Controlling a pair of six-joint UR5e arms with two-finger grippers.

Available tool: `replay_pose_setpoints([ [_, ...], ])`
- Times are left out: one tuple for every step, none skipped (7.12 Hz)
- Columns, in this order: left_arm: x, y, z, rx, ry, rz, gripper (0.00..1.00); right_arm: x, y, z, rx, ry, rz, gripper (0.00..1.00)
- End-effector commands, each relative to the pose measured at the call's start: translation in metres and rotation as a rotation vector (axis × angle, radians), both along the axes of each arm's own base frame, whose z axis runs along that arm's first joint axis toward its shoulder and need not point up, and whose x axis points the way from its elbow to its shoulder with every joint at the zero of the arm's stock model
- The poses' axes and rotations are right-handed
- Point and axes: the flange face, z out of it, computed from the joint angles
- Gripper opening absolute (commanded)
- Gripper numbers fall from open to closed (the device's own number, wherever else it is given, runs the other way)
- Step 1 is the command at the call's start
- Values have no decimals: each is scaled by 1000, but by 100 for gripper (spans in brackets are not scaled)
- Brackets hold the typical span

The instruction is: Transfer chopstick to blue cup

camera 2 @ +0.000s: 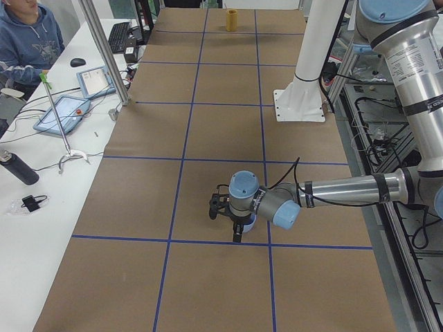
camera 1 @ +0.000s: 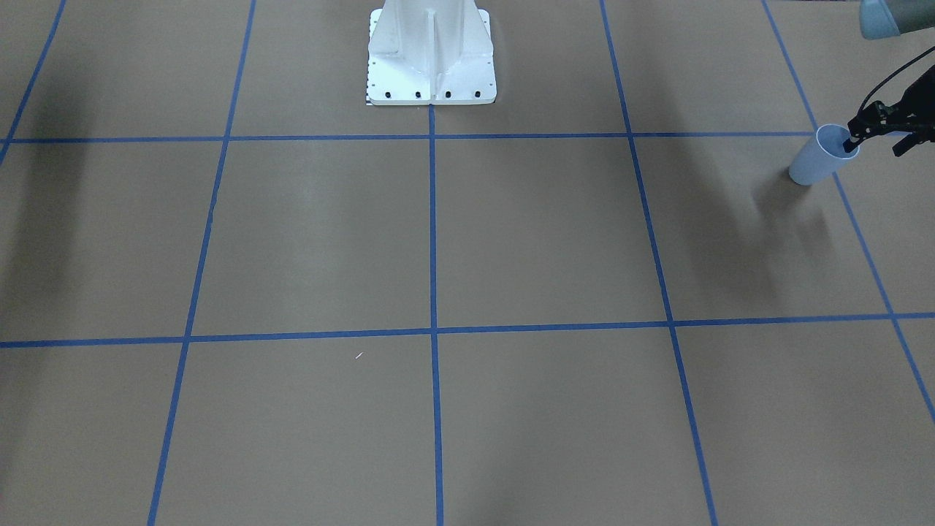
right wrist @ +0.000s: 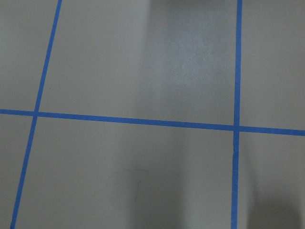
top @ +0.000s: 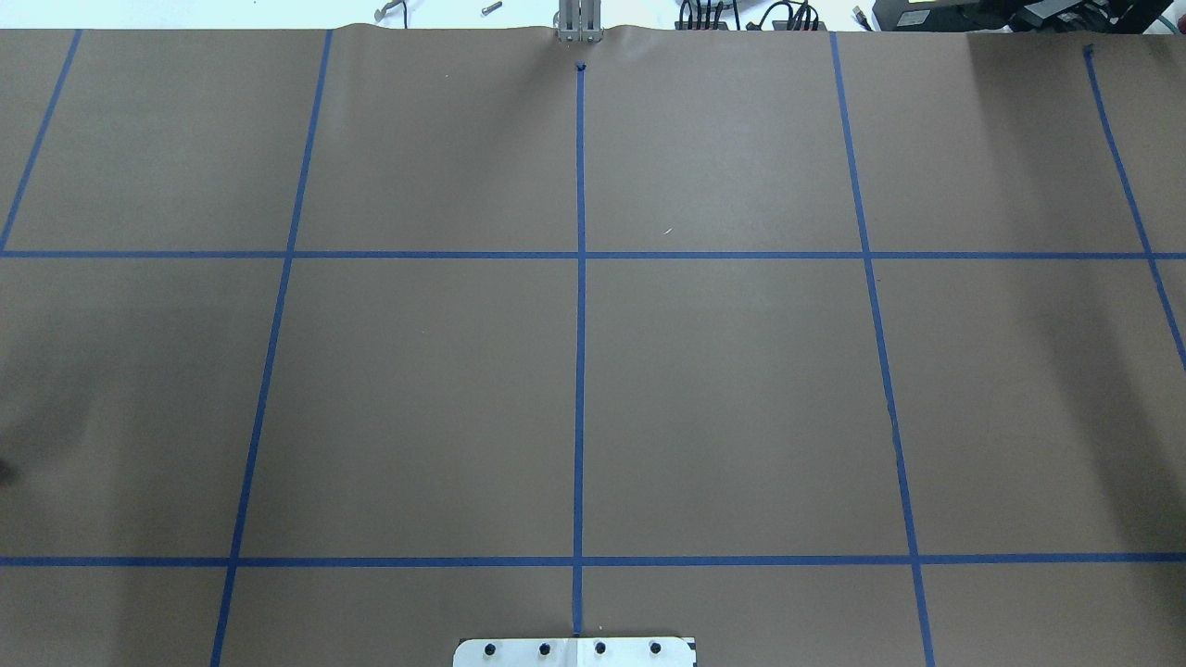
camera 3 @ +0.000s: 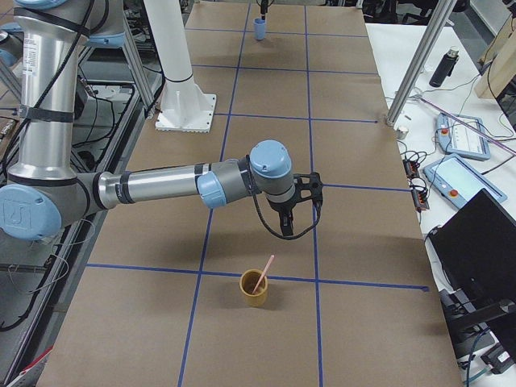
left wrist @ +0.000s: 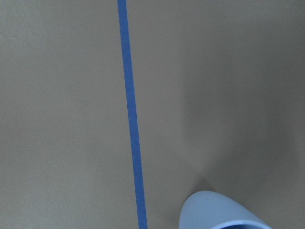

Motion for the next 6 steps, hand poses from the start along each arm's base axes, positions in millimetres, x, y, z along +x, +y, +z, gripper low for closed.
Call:
replay_pose_setpoints([
  [9, 4, 2, -4, -2, 30, 80, 1, 0, 0, 0, -2, 1, 100],
  [10, 4, 2, -8, -3, 32, 27, 0, 0, 1, -3, -2, -1, 100],
  [11, 4, 2, -8, -3, 33, 0, 0, 1, 2, -6, -2, -1, 100],
  [12, 4, 1, -6, 7, 39, 0, 0, 1, 3, -9, -4, 0, 100],
  [17, 5, -7, -17, 62, 63, 0, 0, 1, 4, -11, -4, 0, 100],
  [24, 1, -38, 5, 155, 85, 0, -1, 0, 4, -9, -2, -2, 100],
])
